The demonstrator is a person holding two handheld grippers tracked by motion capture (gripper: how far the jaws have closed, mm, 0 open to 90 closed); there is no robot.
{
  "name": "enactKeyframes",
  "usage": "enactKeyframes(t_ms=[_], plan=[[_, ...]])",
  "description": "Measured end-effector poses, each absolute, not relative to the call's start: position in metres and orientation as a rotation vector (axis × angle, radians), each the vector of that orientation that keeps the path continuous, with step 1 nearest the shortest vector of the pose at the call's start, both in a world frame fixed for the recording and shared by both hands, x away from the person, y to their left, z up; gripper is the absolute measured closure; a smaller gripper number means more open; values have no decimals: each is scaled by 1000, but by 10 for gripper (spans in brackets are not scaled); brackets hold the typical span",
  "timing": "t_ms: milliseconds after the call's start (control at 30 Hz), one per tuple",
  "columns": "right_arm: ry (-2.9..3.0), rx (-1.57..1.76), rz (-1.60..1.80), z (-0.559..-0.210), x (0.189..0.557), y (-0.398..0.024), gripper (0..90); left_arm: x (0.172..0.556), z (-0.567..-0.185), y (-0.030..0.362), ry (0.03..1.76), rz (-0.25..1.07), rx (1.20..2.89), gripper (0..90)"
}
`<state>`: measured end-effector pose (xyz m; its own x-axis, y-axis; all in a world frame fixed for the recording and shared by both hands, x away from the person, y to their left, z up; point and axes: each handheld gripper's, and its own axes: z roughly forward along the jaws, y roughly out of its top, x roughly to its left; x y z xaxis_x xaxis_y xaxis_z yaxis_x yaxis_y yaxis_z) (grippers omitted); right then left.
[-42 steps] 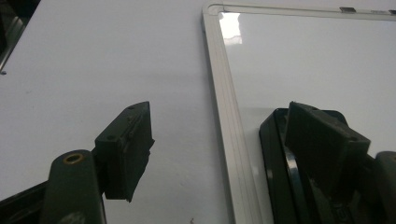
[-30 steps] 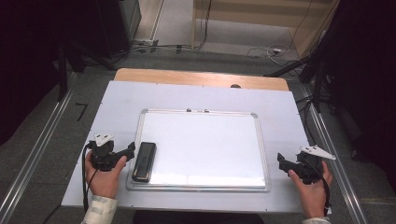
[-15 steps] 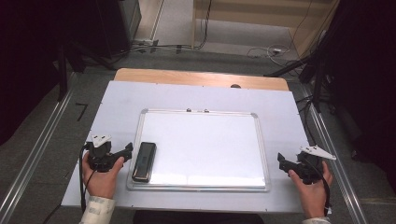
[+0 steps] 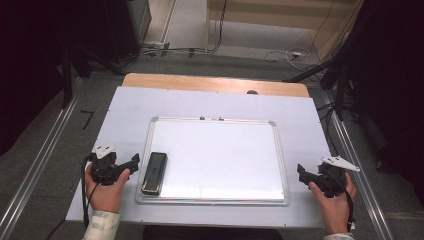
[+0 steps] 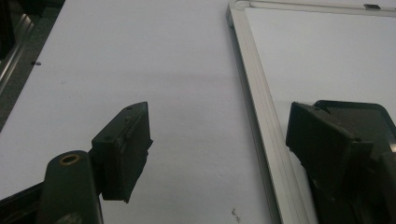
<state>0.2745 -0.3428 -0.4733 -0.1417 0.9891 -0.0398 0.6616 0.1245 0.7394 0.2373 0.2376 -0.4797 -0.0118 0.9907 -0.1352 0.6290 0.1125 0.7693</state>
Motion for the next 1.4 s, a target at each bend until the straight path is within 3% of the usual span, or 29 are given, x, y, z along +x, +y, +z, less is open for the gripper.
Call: enactKeyframes(t_ms=[1400], plan=[[1869,1593,783,-473,274,-343,119,228,-481,255,1749,711,1576,227]])
